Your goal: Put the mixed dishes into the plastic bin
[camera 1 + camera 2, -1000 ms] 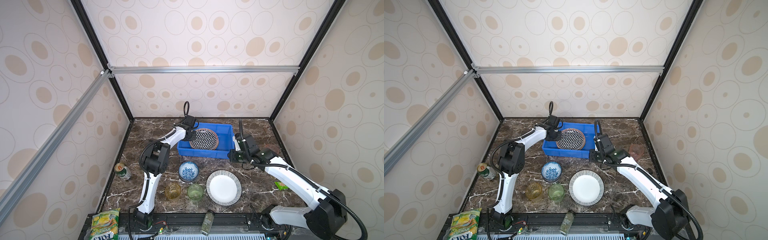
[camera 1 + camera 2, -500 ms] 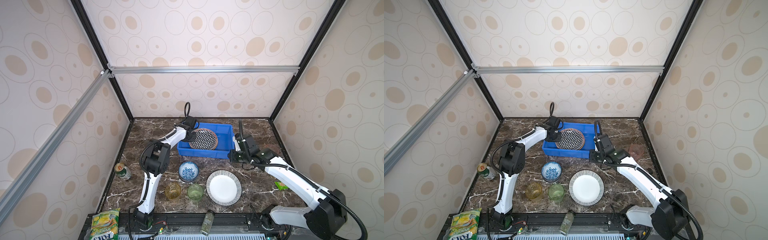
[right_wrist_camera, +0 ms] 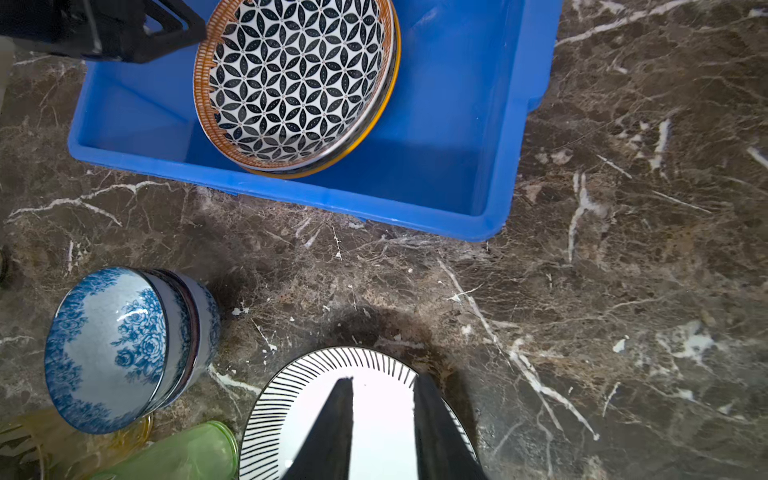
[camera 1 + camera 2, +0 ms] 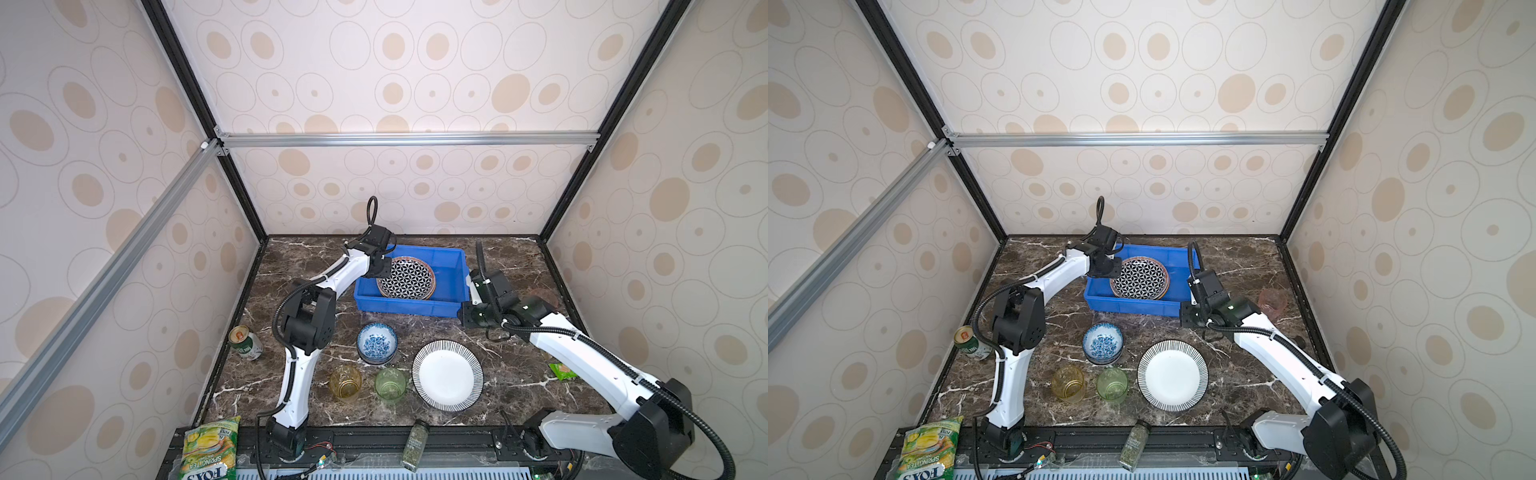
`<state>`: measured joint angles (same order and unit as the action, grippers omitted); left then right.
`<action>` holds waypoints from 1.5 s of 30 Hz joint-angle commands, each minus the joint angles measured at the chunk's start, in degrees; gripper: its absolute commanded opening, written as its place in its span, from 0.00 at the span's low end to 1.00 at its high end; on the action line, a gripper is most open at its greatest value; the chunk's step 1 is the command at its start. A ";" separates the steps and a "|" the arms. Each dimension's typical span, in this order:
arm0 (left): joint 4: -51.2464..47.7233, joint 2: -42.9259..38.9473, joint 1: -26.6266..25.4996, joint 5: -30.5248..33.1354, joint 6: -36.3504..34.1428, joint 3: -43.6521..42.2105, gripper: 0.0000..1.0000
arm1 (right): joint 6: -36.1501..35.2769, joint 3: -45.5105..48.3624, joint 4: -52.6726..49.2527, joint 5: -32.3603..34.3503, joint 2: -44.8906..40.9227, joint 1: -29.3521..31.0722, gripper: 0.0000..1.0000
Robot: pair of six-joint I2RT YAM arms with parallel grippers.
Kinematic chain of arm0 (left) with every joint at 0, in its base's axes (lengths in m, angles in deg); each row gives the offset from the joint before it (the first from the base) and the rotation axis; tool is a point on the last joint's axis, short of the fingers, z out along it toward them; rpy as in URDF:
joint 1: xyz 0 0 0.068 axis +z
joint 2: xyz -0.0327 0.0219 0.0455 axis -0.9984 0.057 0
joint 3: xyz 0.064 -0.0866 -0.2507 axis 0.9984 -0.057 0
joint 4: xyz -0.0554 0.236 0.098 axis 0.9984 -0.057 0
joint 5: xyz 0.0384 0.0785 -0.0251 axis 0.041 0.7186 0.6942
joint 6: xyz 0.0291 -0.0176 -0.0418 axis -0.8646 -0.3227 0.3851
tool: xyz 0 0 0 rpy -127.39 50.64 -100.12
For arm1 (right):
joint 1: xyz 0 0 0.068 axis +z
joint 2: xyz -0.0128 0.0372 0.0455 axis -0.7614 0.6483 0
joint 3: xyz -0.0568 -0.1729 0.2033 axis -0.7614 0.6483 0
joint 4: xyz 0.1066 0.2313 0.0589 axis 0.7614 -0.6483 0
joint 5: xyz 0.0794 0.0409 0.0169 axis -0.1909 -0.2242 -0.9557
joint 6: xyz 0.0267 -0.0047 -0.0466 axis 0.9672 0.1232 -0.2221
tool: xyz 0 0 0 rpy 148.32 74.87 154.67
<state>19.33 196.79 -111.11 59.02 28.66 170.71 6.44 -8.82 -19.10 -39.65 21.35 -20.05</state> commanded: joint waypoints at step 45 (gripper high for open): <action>0.79 -26.79 -14.68 -12.65 -12.46 -19.84 0.33 | 9.37 15.13 -18.18 0.77 -17.78 -0.13 0.36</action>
<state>22.20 170.64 -125.13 48.44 18.50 150.98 14.54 5.78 -34.68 -38.49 4.48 -20.05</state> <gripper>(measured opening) 0.333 0.363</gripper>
